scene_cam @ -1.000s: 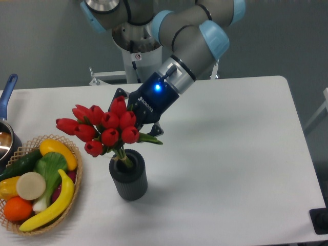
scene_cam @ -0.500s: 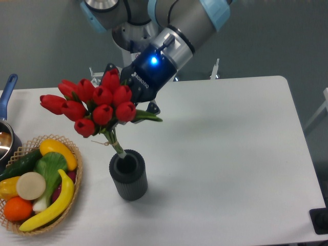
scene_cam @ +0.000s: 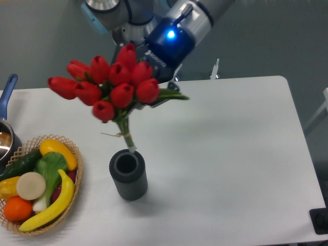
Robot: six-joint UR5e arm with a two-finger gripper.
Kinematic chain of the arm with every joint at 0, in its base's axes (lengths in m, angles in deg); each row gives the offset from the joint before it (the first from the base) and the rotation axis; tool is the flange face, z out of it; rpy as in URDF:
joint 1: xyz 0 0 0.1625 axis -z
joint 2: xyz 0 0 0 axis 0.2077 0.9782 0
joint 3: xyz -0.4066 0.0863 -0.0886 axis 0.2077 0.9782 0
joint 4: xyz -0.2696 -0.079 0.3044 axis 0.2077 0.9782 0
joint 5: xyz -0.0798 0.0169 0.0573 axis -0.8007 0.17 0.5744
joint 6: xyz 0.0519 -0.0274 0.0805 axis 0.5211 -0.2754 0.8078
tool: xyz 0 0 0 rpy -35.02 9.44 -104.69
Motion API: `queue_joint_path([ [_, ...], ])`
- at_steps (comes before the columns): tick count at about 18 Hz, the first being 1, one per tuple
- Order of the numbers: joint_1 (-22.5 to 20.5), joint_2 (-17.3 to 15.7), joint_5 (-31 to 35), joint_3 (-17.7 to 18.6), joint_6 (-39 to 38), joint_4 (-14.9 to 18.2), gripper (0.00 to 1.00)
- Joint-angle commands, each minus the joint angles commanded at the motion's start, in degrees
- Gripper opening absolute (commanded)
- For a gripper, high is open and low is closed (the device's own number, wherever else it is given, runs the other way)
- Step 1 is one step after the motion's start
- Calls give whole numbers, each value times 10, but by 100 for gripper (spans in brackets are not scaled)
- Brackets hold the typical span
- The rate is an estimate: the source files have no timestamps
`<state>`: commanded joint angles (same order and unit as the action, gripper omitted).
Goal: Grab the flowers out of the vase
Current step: 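Carry the held tulips up and away from the vase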
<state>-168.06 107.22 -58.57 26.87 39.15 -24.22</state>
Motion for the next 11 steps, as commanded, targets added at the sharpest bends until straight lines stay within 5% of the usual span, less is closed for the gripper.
queue_joint_path([
  [11, -177, 10, 1, 12, 90, -2, 44],
])
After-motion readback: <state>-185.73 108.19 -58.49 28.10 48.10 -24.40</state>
